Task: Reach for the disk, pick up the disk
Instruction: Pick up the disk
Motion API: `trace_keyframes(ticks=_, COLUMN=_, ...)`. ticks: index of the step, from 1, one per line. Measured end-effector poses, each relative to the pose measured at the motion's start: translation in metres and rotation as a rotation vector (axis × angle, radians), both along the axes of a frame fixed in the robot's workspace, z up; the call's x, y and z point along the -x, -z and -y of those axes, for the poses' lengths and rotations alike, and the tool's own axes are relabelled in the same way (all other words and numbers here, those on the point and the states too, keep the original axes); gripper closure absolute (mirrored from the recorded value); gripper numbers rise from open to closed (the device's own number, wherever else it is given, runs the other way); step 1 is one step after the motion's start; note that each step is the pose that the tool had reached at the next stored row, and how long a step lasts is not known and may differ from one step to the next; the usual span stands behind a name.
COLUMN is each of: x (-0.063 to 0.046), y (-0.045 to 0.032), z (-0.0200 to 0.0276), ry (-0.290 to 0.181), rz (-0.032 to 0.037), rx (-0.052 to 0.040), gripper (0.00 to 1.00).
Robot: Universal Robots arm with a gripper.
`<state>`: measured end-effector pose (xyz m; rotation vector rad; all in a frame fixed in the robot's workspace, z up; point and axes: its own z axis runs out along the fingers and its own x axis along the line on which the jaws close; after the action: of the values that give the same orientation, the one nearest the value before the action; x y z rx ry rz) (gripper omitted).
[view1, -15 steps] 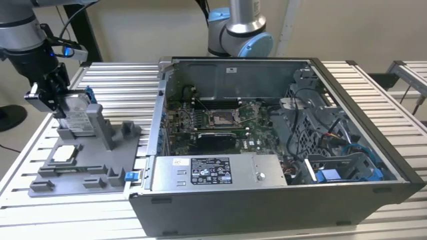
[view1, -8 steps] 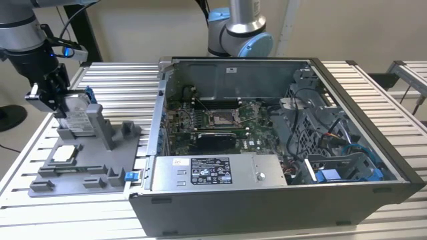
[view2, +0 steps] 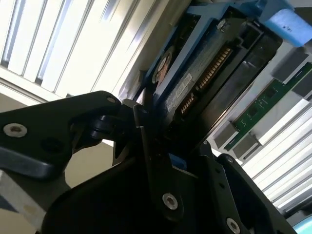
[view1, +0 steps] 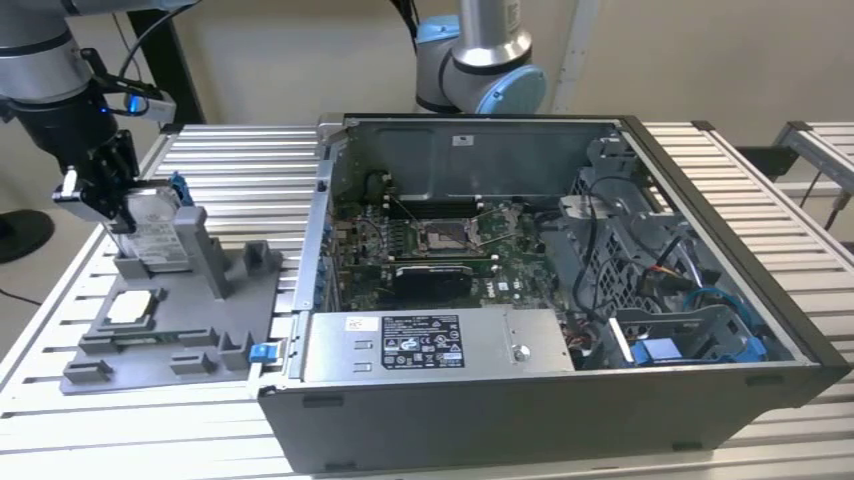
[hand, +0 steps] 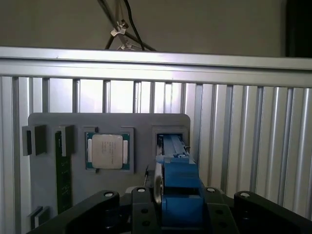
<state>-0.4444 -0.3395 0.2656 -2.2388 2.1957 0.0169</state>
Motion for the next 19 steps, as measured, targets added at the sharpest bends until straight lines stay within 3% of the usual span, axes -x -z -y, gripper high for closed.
trace_keyframes(ticks=19, x=0.0006, y=0.0, z=0.0, ry=0.0, rz=0.0002, rx=-0.0001, gripper=1.0)
